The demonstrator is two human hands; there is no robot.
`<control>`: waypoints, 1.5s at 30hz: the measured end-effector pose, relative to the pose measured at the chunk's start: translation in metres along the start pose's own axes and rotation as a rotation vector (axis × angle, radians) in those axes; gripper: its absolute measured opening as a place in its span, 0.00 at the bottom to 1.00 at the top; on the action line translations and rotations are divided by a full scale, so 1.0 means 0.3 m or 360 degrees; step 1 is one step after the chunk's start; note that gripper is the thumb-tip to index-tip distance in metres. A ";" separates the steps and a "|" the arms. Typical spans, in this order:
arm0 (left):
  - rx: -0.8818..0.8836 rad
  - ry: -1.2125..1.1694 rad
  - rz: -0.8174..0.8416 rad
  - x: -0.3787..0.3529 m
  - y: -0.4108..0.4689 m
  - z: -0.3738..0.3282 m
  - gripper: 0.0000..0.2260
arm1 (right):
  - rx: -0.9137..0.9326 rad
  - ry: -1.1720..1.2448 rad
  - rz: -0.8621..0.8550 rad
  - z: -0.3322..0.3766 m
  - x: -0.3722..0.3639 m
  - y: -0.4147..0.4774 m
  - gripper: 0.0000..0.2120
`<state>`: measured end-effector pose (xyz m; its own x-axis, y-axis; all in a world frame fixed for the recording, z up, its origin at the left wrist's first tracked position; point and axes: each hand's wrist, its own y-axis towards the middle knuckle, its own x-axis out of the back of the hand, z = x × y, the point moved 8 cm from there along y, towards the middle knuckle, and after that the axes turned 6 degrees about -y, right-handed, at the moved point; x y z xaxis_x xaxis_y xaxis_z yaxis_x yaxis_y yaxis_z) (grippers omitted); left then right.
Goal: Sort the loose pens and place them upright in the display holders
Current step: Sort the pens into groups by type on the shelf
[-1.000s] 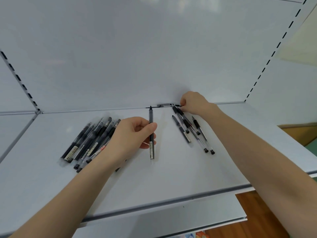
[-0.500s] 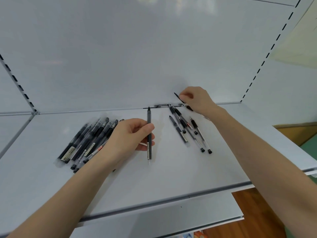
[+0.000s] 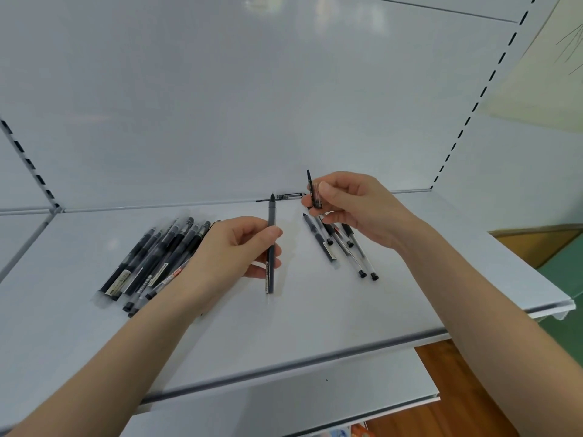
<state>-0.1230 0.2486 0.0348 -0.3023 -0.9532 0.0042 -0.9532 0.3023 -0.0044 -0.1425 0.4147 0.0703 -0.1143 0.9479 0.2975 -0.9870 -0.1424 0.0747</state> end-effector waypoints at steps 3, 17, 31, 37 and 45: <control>0.0000 -0.0010 -0.0014 0.007 -0.008 0.000 0.07 | -0.0061 -0.0024 -0.0148 -0.023 0.039 0.010 0.05; 0.0018 0.0040 -0.0032 0.000 0.005 0.006 0.07 | -0.0250 -0.1353 -0.0391 -0.141 0.170 0.088 0.07; 0.0008 0.0020 -0.0055 0.036 -0.029 -0.016 0.07 | -0.0188 -0.0548 -0.0361 -0.069 0.085 0.167 0.10; -0.0038 0.0007 -0.0013 0.024 -0.045 -0.045 0.07 | -0.0117 0.0309 0.0144 0.018 -0.091 0.034 0.14; -0.0101 0.0089 0.0049 0.016 -0.082 -0.074 0.07 | -0.0023 0.0671 -0.0099 0.073 -0.113 -0.022 0.05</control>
<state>-0.1010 0.2365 0.0571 -0.3296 -0.9422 0.0611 -0.9412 0.3330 0.0578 -0.1296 0.3772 0.0806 -0.0880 0.9886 -0.1223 -0.9946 -0.0804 0.0657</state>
